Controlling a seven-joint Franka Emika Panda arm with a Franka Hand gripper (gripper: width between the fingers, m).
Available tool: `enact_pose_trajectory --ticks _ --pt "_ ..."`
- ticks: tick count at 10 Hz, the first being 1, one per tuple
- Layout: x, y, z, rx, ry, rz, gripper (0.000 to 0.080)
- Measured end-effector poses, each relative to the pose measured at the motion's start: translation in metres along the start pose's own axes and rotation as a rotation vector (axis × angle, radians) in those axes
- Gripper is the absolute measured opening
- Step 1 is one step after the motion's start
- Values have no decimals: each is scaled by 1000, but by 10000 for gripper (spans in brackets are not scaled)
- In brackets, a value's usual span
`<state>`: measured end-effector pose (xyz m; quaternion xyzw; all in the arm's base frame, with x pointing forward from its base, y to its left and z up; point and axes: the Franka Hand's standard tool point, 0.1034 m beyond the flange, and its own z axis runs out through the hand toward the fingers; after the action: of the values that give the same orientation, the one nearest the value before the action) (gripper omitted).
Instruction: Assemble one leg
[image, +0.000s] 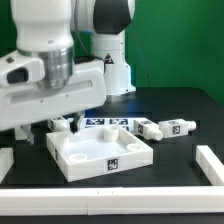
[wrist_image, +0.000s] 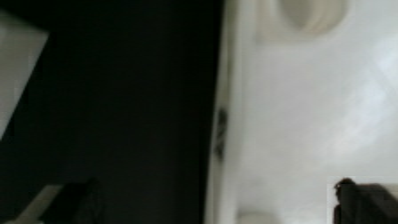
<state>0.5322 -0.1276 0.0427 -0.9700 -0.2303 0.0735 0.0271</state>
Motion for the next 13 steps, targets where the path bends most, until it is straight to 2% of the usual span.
enact_pose_trajectory --ticks 4,5,6,10,11,12,13 --pt "0 -1 2 -2 2 -6 649" --pt "1 -1 12 -23 19 -1 649" --pt "4 -4 21 -27 18 14 649" --pt "7 -7 22 -30 20 13 639" --pt "7 -7 22 -30 19 13 462" --pt "7 -7 23 -30 19 13 326" --pt "7 -7 23 -30 19 13 326"
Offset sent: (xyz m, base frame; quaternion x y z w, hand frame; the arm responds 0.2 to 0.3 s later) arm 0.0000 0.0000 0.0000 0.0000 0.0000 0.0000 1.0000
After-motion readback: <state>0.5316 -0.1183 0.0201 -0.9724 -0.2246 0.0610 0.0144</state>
